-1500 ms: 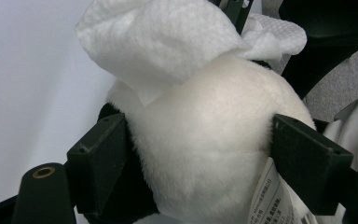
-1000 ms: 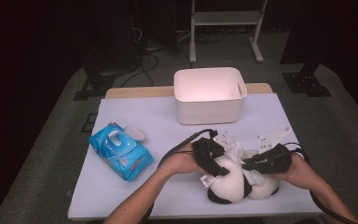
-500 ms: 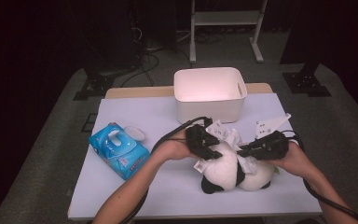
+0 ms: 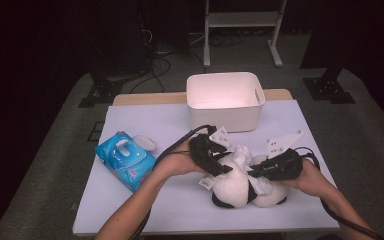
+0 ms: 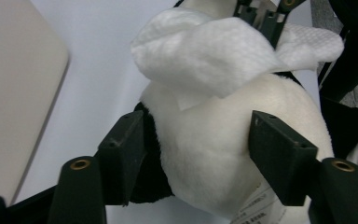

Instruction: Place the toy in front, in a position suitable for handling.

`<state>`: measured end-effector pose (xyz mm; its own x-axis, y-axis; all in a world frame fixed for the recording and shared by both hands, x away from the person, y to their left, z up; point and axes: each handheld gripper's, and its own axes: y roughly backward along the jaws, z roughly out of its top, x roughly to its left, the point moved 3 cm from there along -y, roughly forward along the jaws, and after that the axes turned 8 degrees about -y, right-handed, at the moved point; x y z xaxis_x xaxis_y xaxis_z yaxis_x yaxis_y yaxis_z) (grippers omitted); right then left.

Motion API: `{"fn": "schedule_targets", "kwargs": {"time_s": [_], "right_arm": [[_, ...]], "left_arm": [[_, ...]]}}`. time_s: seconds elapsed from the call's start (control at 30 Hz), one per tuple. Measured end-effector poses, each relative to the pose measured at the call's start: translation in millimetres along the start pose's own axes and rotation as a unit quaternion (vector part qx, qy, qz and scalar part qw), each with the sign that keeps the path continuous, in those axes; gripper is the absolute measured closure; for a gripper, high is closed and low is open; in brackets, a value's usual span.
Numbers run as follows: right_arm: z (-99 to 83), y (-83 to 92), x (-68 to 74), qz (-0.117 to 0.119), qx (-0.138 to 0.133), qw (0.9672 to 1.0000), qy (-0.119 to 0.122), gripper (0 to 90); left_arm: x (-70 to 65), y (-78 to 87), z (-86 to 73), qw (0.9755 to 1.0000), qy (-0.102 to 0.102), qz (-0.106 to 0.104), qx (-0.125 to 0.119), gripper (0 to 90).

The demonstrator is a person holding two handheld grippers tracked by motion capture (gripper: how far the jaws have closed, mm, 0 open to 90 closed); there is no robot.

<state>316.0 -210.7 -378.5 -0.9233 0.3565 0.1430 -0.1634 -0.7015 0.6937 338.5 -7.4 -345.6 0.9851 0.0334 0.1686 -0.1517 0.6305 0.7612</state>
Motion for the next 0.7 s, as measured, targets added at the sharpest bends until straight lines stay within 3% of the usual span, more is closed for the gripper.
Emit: {"fn": "schedule_targets", "kwargs": {"time_s": [0.13, 0.2, 0.3, 0.6, 0.7], "right_arm": [[-7.5, 1.1, 18.9, 0.007, 0.005, 0.9998, 0.016, 83.3], [-10.5, 3.3, 23.9, 0.004, 0.005, 0.9996, 0.029, 83.2], [-9.8, 7.5, 27.0, -0.001, 0.007, 0.9993, 0.036, 83.1], [24.4, 4.6, 29.9, 0.019, -0.017, 0.9980, 0.058, 83.0], [30.2, 1.4, 30.9, 0.023, -0.010, 0.9977, 0.063, 83.0]], "left_arm": [[-9.8, -0.6, -0.7, 0.9999, 0.002, -0.011, 0.002, 33.0], [-17.7, -5.0, -3.1, 0.9997, -0.001, -0.022, -0.007, 37.8], [-25.9, -6.4, -4.4, 0.9999, -0.006, -0.006, -0.014, 38.3], [-39.1, -5.4, -6.5, 0.9997, -0.014, -0.005, -0.022, 38.5], [-43.0, -4.7, -7.2, 0.9997, -0.018, 0.000, -0.019, 38.2]]}}
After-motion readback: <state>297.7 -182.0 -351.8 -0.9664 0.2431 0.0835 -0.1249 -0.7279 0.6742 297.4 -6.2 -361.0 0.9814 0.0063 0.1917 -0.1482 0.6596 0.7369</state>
